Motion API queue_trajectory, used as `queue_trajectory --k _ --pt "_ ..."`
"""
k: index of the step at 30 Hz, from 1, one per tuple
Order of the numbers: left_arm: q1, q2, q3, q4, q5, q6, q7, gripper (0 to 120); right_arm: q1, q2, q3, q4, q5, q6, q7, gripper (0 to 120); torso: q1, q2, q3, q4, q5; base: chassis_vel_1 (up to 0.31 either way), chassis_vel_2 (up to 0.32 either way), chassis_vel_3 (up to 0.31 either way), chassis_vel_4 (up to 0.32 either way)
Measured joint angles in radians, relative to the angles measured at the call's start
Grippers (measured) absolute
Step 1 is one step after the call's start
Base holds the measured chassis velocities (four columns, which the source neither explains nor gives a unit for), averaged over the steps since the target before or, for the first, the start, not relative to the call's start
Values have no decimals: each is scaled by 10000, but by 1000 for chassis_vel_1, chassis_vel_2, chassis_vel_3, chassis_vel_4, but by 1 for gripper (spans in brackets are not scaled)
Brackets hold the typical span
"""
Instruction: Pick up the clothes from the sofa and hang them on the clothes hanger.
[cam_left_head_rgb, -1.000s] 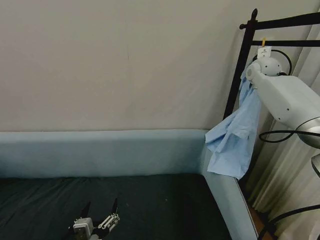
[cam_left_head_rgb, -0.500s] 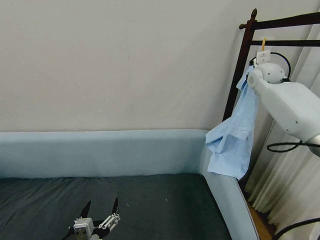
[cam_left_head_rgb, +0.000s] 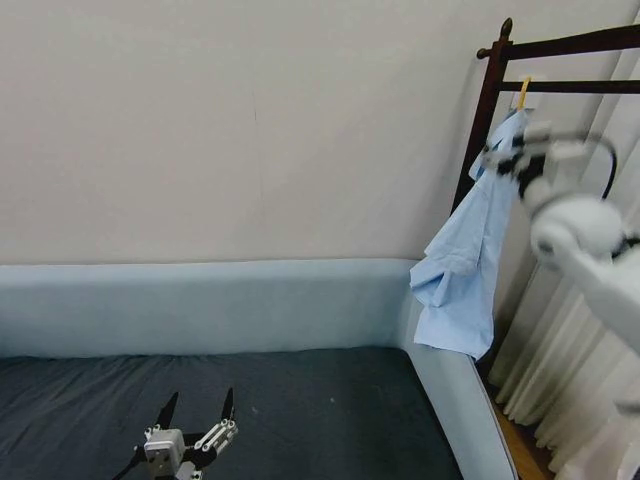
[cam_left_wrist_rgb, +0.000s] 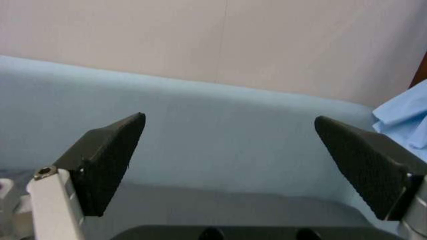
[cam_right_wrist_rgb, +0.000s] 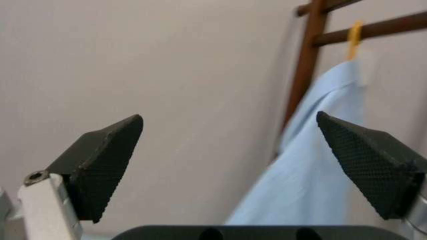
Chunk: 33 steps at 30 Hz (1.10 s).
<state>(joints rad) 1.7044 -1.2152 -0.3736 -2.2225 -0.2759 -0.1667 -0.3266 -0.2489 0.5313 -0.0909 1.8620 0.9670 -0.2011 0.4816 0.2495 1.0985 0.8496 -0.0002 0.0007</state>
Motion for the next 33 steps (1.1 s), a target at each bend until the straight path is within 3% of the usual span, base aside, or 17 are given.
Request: queue_trajectory --k 2,3,8,9,12,13,16,18,26,33 --pt "-57 -128 105 241 190 -225 58 100 -1995 130 1059 756 -141 405 -82 100 -1 0 0 0 1 0 0 0 0" --pt "-57 -128 105 241 190 -225 58 100 -1995 130 1059 756 -141 405 -82 100 -1 0 0 0 1 0 0 0 0" --pt "80 -180 167 451 330 -638 319 100 -6432 1131 3560 1430 -2135 1171 -668 100 1 -1 2 3 6 0 0 0 0" --pt "80 -180 167 451 330 -638 319 100 -6432 1131 3560 1430 -2135 1171 -668 100 1 -1 2 3 6 0 0 0 0" --pt "178 -174 190 707 585 -1019 457 100 -9297 2132 5376 2071 -3833 1426 -907 100 1 0 0 1 -5 0 0 0 0" --pt "178 -174 190 707 585 -1019 457 100 -9297 2132 5376 2071 -3833 1426 -907 100 1 0 0 1 -5 0 0 0 0" --pt "276 -289 214 899 813 -1384 532 100 -11943 3537 6438 2700 -5562 2107 -1362 100 0 -1 1 -4 9 0 0 0 0" --pt "317 -347 218 941 954 -1572 584 100 -13259 4526 6894 2946 -6531 2924 -1818 100 0 0 -1 -3 -3 0 0 0 0" --pt "403 -385 209 906 1036 -1804 581 100 -15102 6235 7106 3679 -8112 4164 -2220 100 0 0 1 0 1 0 0 0 0" --pt "488 -407 180 916 1093 -1942 526 100 -15649 6768 7052 3475 -8365 4743 -2625 100 0 0 2 0 2 0 0 0 0"
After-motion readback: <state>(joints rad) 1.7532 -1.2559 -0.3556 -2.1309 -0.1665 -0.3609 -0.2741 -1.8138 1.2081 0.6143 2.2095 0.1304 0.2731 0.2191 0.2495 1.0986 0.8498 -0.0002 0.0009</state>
